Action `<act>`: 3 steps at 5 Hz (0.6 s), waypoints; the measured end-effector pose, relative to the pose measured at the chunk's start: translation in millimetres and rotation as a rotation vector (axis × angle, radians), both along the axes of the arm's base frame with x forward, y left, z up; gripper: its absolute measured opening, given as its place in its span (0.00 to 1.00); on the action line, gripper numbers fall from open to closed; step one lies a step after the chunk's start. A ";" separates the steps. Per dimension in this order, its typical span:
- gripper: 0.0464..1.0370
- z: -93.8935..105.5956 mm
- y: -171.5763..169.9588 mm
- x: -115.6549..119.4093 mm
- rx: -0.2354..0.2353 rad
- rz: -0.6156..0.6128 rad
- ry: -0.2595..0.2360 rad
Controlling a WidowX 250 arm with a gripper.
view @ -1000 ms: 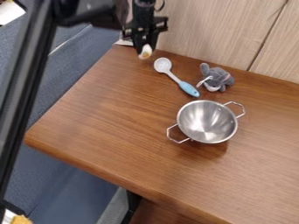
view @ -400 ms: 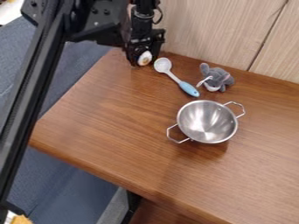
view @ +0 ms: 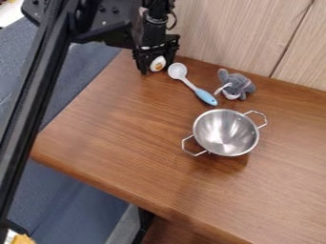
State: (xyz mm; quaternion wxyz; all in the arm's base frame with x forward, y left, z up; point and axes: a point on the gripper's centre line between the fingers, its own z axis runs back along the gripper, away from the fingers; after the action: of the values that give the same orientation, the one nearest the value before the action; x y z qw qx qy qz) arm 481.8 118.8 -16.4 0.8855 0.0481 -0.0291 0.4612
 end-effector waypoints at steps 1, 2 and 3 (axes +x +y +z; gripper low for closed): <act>0.96 8.6 -3.8 -4.1 0.009 0.004 -0.019; 0.96 36.4 -9.7 -3.2 -0.004 0.017 -0.129; 0.96 63.8 -10.0 -7.4 0.012 0.023 -0.199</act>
State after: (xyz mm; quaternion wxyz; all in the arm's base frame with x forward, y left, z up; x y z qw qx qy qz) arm 474.5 108.7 47.3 0.8725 0.0076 -0.1191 0.4737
